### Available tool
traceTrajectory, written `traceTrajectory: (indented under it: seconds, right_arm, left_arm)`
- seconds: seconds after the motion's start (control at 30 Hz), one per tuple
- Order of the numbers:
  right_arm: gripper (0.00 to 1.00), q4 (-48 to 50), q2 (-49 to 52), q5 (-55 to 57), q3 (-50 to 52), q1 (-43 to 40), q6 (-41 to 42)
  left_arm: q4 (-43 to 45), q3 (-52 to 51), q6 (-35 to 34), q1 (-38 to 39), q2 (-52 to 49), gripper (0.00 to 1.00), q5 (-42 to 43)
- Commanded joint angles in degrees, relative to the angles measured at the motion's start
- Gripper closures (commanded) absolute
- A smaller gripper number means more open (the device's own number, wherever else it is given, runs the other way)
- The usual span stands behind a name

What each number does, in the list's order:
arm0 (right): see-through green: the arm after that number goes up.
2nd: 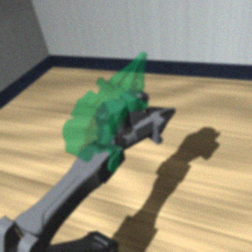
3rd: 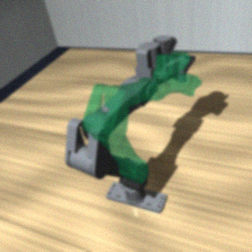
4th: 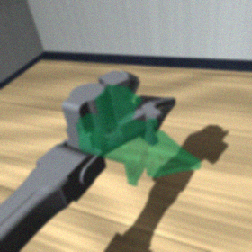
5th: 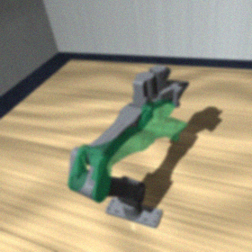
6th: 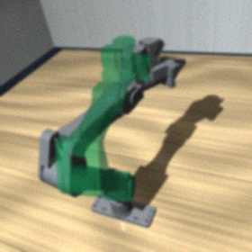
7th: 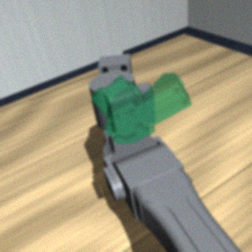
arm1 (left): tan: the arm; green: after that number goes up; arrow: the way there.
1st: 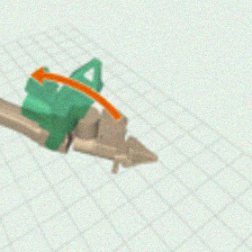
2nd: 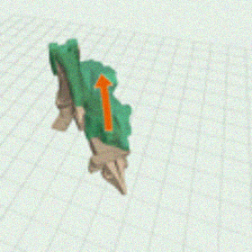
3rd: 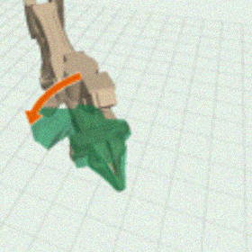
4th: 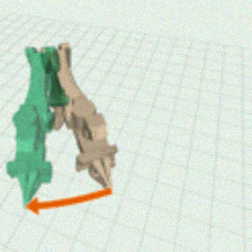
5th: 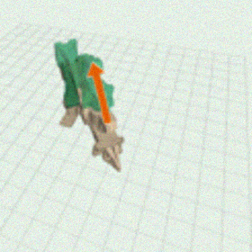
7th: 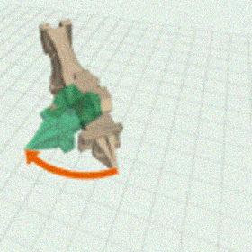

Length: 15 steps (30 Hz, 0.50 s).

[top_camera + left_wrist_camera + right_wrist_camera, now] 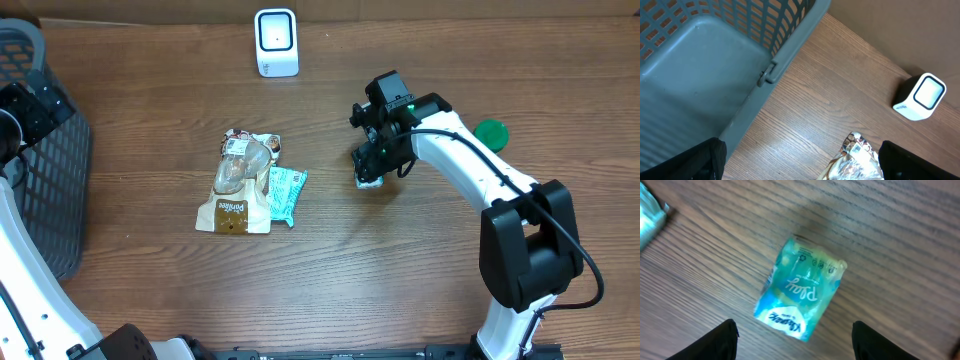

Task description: Scan the item barcode

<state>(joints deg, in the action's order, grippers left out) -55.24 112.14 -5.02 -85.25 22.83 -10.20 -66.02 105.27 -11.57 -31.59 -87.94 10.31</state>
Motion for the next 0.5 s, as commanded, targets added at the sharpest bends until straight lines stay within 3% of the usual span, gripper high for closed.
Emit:
traceTrajectory:
  seconds: [0.0,0.1,0.23,0.3,0.4,0.47]
  right_arm:
    - [0.26,-2.3,-0.8,-3.8,-3.1,-1.4,11.1]
    - [0.23,-4.7,-0.8,-9.8,-2.8,-2.7,21.3]
    - [0.31,-2.2,-0.8,-11.4,1.5,-2.9,32.1]
    - [0.38,0.9,-0.8,-9.5,3.9,-3.0,36.1]
    - [0.56,7.1,-0.8,-6.9,8.3,-3.3,39.6]
    - [0.59,8.5,-0.8,-6.6,9.5,-3.6,40.2]
  left_arm:
    - [0.2,0.2,1.1,0.1,0.2,0.00,-0.2]
    - [0.2,0.2,1.1,0.1,0.2,0.00,-0.2]
    - [0.2,0.2,1.1,0.1,0.2,0.00,-0.2]
    - [0.2,0.2,1.1,0.1,0.2,0.01,-0.2]
    - [0.2,0.2,1.1,0.1,0.2,0.01,-0.2]
    - [0.2,0.2,1.1,0.1,0.2,0.01,-0.2]
